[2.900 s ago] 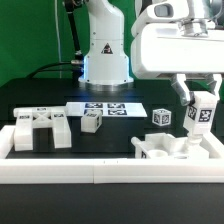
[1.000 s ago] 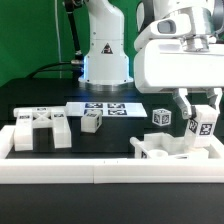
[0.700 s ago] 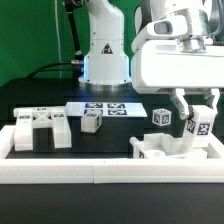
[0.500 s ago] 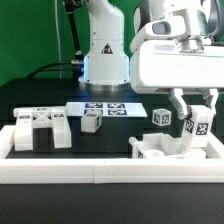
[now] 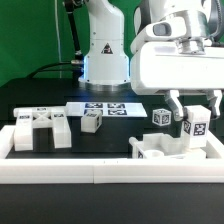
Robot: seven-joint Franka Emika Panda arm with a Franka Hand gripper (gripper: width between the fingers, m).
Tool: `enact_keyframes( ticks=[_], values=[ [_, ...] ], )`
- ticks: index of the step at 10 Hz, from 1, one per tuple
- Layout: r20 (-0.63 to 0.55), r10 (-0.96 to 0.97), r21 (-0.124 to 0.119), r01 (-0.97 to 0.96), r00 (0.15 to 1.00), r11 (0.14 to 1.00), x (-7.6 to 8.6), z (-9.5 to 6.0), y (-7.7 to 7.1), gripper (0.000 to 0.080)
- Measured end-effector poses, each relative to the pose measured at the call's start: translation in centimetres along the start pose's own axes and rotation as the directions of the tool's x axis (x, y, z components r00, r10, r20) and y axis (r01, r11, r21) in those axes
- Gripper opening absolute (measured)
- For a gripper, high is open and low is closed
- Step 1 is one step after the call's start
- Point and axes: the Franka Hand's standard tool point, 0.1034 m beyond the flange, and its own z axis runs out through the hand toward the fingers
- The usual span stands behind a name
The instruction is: Assemble chair
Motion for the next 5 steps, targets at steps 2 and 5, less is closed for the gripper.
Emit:
enact_keyframes(
  ticks=[2, 5],
  values=[
    [0.005, -0.004, 0.000, 0.004, 1.000, 1.000, -0.06, 0.04, 0.10, 0.0588],
    [0.005, -0.026, -0.007, 0.026, 1.000, 1.000, 0.36, -0.13, 0.80, 0.0646]
  ],
)
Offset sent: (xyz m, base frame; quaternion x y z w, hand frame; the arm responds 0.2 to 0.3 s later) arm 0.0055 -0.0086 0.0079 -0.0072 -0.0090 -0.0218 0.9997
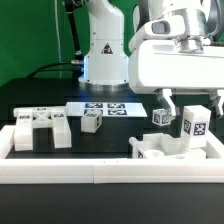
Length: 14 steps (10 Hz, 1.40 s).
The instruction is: Assemble chair
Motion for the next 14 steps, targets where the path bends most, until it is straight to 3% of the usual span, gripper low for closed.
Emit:
enact_keyframes(
  ticks=[4, 7, 8, 9, 10, 12, 14],
  values=[
    [-0.010, -0.052, -0.013, 0.052, 0.999, 0.999, 1.8, -1.7, 1.2, 0.0648],
    [0.013, -0.057, -0.005, 0.057, 0.998, 0.998, 1.5, -1.6, 1.1, 0.0648],
    [0.049, -0.058, 0.012, 0.058, 0.997, 0.998, 1.4, -1.5, 0.7, 0.0648],
    [0.162, -0.052, 0.055, 0.043, 0.985, 0.998, 1.2, -1.4, -0.2, 0.0648],
    [0.204, -0.049, 0.060, 0.038, 0.978, 0.997, 1.2, -1.3, 0.4, 0.0648],
    [0.381, -0.042, 0.110, 0.000, 0.924, 0.994, 0.6, -1.3, -0.1, 0.0648],
    [0.490, -0.057, 0.137, -0.013, 0.870, 0.990, 0.9, -1.1, -0.4, 0.0648]
  ],
)
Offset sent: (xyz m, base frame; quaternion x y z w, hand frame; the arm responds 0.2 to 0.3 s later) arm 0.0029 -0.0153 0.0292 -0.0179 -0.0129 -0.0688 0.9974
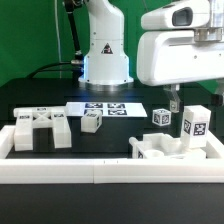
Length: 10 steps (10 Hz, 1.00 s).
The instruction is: Assemble chair
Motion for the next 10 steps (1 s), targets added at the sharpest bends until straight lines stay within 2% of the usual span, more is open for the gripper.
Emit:
enact_keyframes(
  ticks=[1, 4, 6, 8, 9, 10],
  values=[
    [0.035, 0.002, 0.010, -0.002, 0.999, 1.000, 0.0, 0.2, 0.0, 0.0648],
    [0.028, 0.012, 0.009, -0.012, 1.000, 1.000, 0.1, 0.4, 0.3, 0.0648],
    [0.023, 0.006, 0.007, -0.006, 1.000, 1.000, 0.2, 1.0, 0.9, 0.0648],
    [0.027, 0.012, 0.008, -0.012, 1.000, 1.000, 0.1, 1.2, 0.8, 0.0648],
    [0.027, 0.015, 0.009, -0.015, 1.000, 1.000, 0.2, 1.3, 0.6, 0.0555],
    [0.027, 0.016, 0.008, -0.016, 1.000, 1.000, 0.1, 1.3, 0.7, 0.0555]
  ],
)
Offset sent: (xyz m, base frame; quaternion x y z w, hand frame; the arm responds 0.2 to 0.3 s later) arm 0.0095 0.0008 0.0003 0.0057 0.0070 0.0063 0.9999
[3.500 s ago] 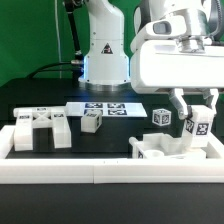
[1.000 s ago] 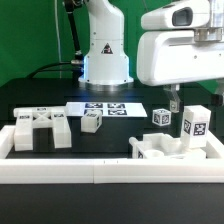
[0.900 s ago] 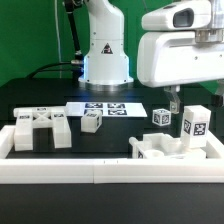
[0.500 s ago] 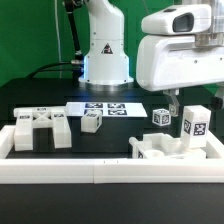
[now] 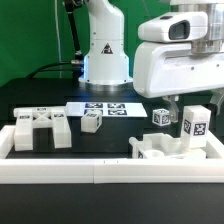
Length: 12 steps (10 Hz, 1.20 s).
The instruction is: Assemble chair
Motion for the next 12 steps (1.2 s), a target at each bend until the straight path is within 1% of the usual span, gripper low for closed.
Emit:
enact_keyframes(
  ticks=[1, 2, 5, 8, 10, 12],
  values=[
    [0.000, 0.000, 0.000, 0.000, 1.000, 1.000, 0.00, 0.00, 0.01, 0.0347],
    [0.000, 0.004, 0.000, -0.004, 1.000, 1.000, 0.00, 0.00, 0.01, 0.0288],
    [0.000, 0.035, 0.001, -0.035, 0.999, 0.999, 0.00, 0.00, -0.01, 0.0288],
    [-0.001, 0.255, 0.005, -0.255, 0.967, 0.967, -0.04, 0.04, -0.14, 0.0288],
    [-0.011, 0.419, 0.011, -0.419, 0.908, 0.908, -0.06, 0.08, -0.16, 0.0289],
    [-0.017, 0.595, 0.022, -0.595, 0.803, 0.803, 0.14, 0.08, -0.32, 0.0290]
  ],
)
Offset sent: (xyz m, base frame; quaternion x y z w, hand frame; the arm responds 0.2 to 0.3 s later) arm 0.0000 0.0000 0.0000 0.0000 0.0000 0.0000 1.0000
